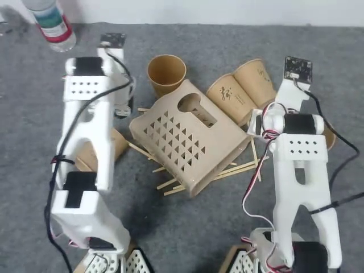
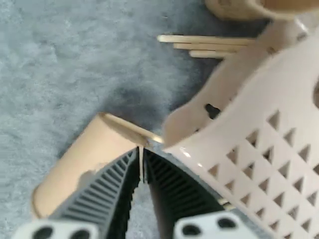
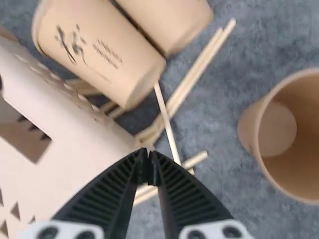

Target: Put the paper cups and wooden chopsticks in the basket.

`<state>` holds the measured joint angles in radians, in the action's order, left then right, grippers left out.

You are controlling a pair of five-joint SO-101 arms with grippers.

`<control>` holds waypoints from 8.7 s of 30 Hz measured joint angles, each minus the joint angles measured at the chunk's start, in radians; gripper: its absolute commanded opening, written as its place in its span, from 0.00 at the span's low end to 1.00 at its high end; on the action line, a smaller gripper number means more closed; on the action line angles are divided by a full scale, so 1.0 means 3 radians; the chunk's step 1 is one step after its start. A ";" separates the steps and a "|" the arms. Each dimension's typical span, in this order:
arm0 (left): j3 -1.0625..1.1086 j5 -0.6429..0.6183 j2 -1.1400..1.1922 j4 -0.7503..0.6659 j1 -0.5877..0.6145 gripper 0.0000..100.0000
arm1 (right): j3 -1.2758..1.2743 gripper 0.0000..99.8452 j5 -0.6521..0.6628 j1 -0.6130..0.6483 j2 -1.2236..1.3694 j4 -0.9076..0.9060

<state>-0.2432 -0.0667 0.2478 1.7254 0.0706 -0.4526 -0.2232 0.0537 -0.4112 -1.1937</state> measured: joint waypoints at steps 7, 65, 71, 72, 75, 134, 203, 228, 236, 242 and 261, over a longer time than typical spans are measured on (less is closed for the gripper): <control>0.0061 0.0000 0.0491 -0.0440 -0.0113 0.02 | -0.0711 0.01 0.0000 0.0010 0.0000 0.0859; 0.3207 -0.0020 -0.1647 -0.3544 0.1018 0.02 | 0.2056 0.20 0.2030 0.1120 0.1304 -0.0875; 0.3227 -0.0128 -0.1632 -0.3657 0.1043 0.01 | 0.2992 0.20 0.2194 0.1217 0.2250 -0.0977; 0.3227 -0.0148 -0.1632 -0.3672 0.1048 0.01 | 0.3135 0.20 0.2199 0.1238 0.2378 -0.0977; 0.3278 -0.0205 -0.1606 -0.3836 0.1171 0.01 | 0.3529 0.20 0.2215 0.1350 0.2685 -0.1043; 0.4726 -0.0619 -0.2475 -0.5115 0.0803 0.01 | 0.5017 0.20 0.2813 0.1023 0.3851 -0.1493; 0.4751 -0.0619 -0.2475 -0.5140 0.0788 0.01 | 0.6726 0.01 0.2429 0.1294 0.2828 -0.1877; 0.4757 -0.0619 -0.2475 -0.5140 0.0788 0.01 | 0.3877 0.01 0.2030 0.0992 -0.0389 -0.1611; 0.4480 -0.0481 -0.2475 -0.4664 0.0788 0.02 | 0.2373 0.01 0.1729 0.0951 -0.0803 -0.0609; 0.3376 -0.0481 -0.2475 -0.3324 0.0788 0.02 | 0.0972 0.01 0.1718 0.0951 -0.1320 0.0455; -0.0772 -0.0051 -0.0435 -0.0010 0.0113 0.17 | -0.2087 0.01 0.1360 0.0547 -0.3028 0.2583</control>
<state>-0.4749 -0.0821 0.1174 1.7223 0.1043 -1.0787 0.1849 0.2179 -1.3195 -0.4189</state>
